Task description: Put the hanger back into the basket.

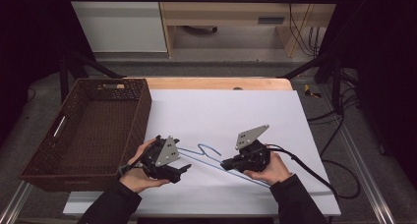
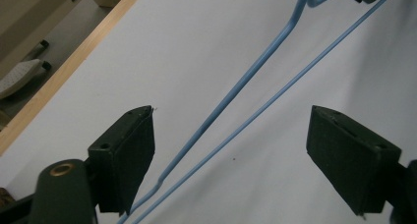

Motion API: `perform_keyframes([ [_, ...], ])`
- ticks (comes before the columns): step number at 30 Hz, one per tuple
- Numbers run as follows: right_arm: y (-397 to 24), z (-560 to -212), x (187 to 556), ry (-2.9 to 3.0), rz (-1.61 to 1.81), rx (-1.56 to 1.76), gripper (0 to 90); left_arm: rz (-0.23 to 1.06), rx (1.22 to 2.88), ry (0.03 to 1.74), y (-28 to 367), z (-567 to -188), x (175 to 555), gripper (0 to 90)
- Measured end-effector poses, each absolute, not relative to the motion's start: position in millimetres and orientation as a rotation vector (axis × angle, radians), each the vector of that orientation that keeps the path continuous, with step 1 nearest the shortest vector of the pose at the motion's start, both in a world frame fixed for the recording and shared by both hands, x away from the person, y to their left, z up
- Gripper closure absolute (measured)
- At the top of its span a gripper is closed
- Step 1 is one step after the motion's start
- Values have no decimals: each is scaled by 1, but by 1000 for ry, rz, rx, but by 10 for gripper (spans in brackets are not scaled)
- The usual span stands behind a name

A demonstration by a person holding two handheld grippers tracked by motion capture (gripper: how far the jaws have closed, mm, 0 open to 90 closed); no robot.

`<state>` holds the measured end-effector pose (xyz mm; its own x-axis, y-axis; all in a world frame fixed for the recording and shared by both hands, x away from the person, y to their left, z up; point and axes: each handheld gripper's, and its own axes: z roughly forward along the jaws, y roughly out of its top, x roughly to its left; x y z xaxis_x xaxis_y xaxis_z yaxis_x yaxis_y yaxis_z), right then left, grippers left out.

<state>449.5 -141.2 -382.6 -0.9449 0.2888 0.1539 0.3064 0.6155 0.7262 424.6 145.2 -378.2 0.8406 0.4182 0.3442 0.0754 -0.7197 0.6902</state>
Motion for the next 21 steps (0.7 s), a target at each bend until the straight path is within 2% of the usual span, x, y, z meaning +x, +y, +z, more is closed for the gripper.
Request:
perform_keyframes([
  [11,-143,-381,444,-2776,-1276,-494,882,775,2438,176,123,-380,418,385],
  [14,-144,-381,443,-2771,-1280,-492,882,838,2450,133,117,-382,416,525],
  [21,-143,-381,443,-2759,-1284,-482,881,890,2470,85,110,-386,415,717],
])
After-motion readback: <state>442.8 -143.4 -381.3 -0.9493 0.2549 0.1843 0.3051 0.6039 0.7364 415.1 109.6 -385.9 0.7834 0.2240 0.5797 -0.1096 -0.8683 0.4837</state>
